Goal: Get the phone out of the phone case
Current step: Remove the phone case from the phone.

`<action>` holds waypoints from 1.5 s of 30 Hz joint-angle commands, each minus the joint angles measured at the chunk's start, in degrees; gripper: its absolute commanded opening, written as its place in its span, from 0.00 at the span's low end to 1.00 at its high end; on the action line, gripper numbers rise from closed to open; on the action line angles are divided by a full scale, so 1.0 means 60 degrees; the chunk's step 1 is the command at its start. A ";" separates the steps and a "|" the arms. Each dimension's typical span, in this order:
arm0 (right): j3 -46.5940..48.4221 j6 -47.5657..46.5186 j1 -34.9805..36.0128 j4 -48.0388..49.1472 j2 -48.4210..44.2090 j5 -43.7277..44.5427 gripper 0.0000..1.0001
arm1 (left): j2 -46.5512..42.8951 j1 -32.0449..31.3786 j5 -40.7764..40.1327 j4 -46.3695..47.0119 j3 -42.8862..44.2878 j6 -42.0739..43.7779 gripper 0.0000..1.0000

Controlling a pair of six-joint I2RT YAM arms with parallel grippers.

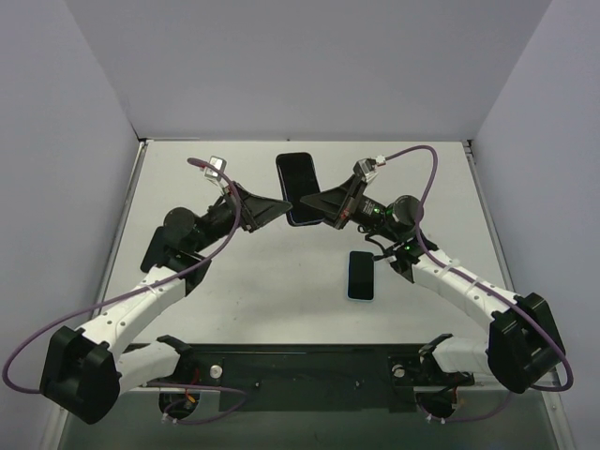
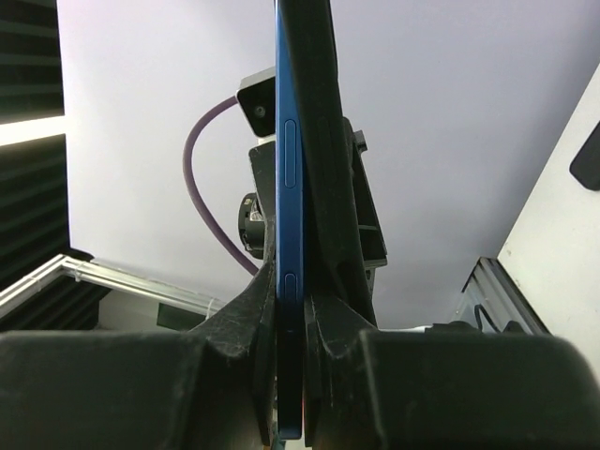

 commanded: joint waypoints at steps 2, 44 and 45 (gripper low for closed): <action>0.0428 0.0656 0.0136 0.2079 -0.0425 0.0187 0.00 | -0.0103 -0.0055 0.0196 0.0081 0.0045 0.0548 0.30; 0.0267 -0.0031 0.0576 0.1041 -0.0703 0.0187 0.00 | -0.0220 -0.0348 -0.2702 -0.3783 0.1289 0.2905 0.01; 0.0223 -0.0235 0.0532 0.0750 -0.0790 0.0144 0.00 | -0.0264 -0.0319 -0.3168 -0.4468 0.1493 0.3240 0.00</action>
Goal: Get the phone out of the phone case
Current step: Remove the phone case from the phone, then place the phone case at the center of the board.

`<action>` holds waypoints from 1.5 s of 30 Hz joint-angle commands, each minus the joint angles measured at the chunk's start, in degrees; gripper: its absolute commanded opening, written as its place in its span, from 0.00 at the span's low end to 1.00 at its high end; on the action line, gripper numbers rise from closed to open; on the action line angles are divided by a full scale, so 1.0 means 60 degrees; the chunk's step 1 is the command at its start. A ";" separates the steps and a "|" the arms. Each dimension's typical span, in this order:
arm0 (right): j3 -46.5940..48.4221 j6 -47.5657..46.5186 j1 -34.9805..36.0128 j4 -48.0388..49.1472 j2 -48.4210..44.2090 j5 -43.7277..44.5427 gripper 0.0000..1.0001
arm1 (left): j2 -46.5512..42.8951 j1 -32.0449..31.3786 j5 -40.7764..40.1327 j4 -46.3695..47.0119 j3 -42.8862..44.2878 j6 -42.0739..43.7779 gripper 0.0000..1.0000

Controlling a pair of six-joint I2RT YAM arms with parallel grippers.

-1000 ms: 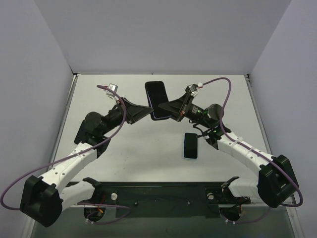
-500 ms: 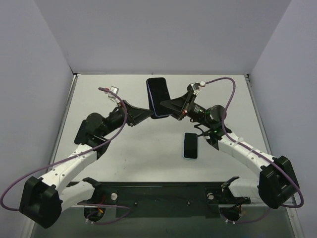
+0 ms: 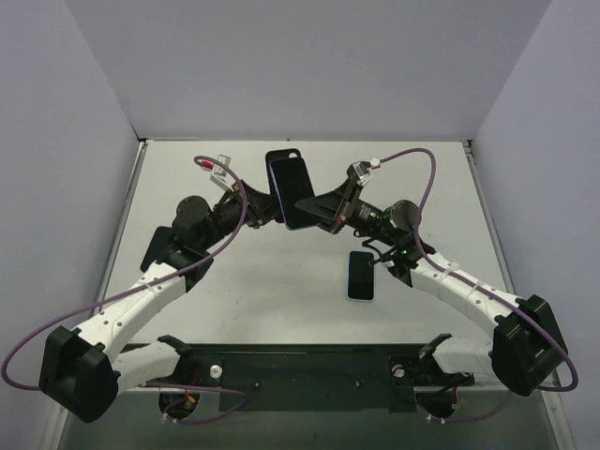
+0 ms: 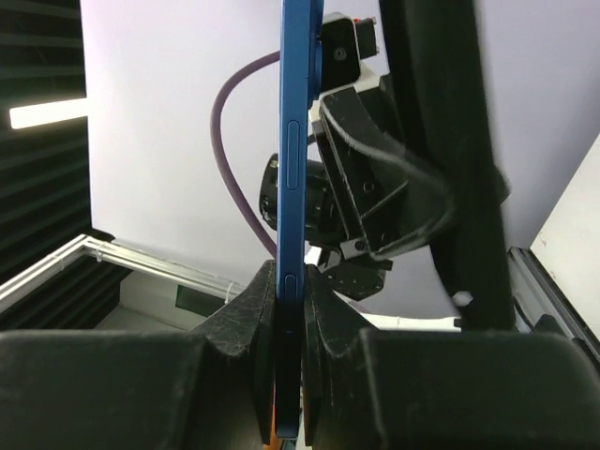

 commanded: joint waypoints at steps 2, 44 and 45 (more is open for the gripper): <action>0.0106 -0.1070 -0.0270 -0.0311 -0.0904 -0.0126 0.00 | -0.0323 0.0121 -0.2320 -0.2700 0.1043 0.1430 0.00; 0.4802 -1.0227 -0.6204 -1.1122 0.3410 0.1382 0.00 | 1.3475 0.3945 -0.1560 -1.3733 1.4723 0.8023 0.19; 0.5097 -1.0331 -0.6204 -1.1196 0.3706 0.1455 0.00 | 1.3519 0.3960 -0.1664 -1.3750 1.4754 0.8008 0.22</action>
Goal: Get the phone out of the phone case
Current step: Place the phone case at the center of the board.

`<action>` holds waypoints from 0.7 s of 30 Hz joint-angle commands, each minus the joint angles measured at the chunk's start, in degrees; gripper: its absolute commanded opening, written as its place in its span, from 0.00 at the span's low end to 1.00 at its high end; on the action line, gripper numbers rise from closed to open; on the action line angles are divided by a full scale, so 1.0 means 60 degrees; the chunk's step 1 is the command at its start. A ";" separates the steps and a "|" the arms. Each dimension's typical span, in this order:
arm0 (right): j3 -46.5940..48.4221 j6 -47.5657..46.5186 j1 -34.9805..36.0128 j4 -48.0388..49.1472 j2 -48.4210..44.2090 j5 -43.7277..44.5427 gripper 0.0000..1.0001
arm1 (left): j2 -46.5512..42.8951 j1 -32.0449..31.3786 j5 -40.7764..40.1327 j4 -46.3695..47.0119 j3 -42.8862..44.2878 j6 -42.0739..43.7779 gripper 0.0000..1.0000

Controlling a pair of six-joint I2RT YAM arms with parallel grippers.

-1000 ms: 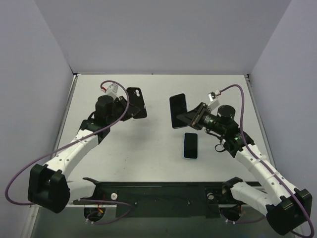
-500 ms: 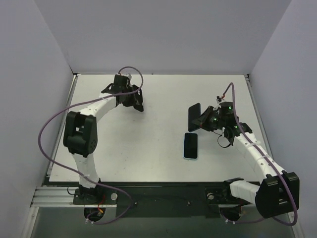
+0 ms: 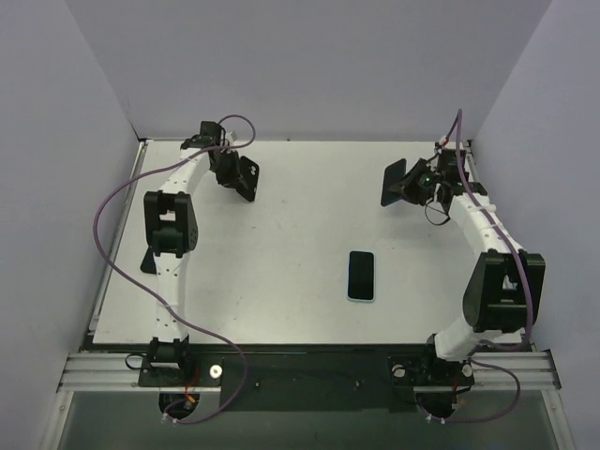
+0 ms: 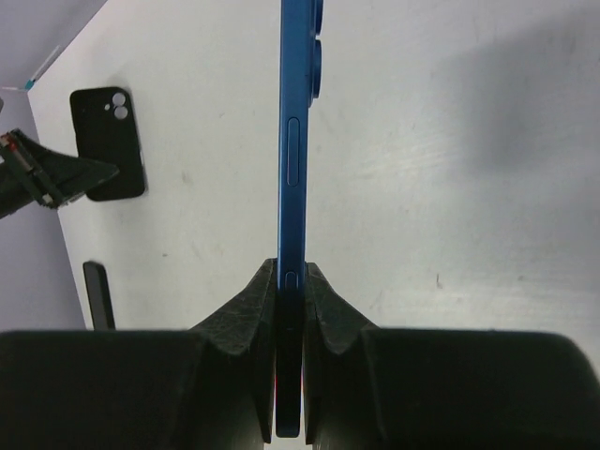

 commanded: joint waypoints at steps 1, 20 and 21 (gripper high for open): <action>0.1758 -0.0976 -0.0157 -0.0174 0.1404 -0.0169 0.00 | 0.0318 -0.0014 -0.1168 -0.1233 0.0708 0.0562 0.30; 0.6154 -0.1519 -0.1328 -0.1975 0.6138 -0.0565 0.12 | -0.6008 -0.0627 -0.3368 0.1695 -0.4856 -0.1036 0.89; 0.6244 -0.1578 -0.1343 -0.2121 0.6227 -0.0391 0.14 | -0.6387 -0.0774 -0.3368 0.1755 -0.5105 -0.1050 0.88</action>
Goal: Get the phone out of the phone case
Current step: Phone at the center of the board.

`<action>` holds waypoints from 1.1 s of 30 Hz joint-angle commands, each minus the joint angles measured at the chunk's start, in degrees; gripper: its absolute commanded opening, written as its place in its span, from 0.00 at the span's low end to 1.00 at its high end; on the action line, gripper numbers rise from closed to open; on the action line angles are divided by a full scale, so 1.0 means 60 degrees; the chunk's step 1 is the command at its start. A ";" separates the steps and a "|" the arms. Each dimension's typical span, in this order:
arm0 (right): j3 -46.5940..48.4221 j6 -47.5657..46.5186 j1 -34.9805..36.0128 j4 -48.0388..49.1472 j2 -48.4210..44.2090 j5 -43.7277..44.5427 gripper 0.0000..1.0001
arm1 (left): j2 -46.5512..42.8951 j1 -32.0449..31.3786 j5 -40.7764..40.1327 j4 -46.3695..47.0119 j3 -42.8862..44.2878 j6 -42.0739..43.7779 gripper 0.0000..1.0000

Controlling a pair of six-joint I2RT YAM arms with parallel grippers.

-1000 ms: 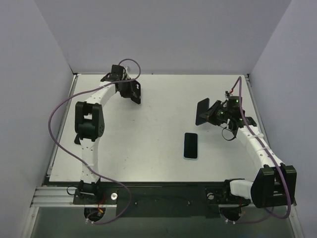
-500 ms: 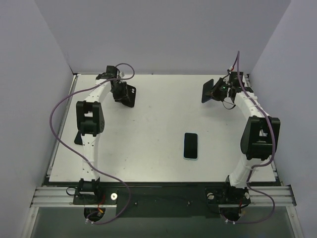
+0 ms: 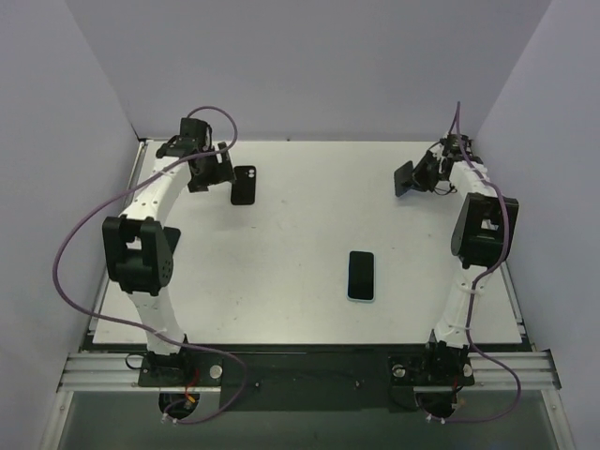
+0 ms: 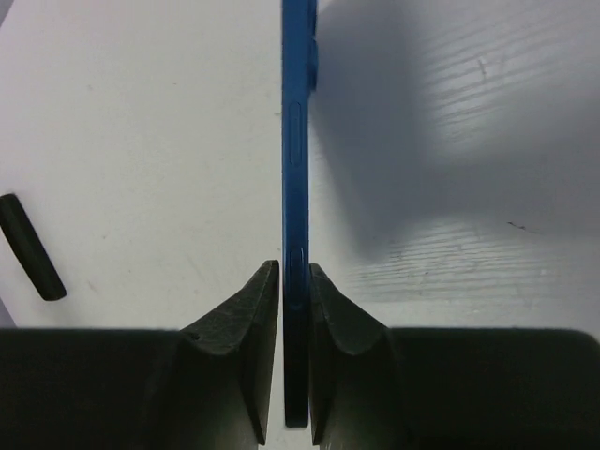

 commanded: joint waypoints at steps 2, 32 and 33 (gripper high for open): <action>0.1262 -0.0508 -0.0341 -0.1140 0.0429 -0.0079 0.18 | -0.2274 -0.1061 0.0323 0.1668 -0.1169 0.0018 0.89; -0.6163 0.1147 0.6217 -0.2547 -0.6175 0.8941 0.95 | -0.4401 -0.2410 0.0689 0.3208 -0.3179 0.0209 0.88; -0.6207 0.1162 0.6742 -0.2620 -0.6234 0.9017 0.95 | -0.4430 -0.2424 0.0748 0.3237 -0.3208 0.0194 0.88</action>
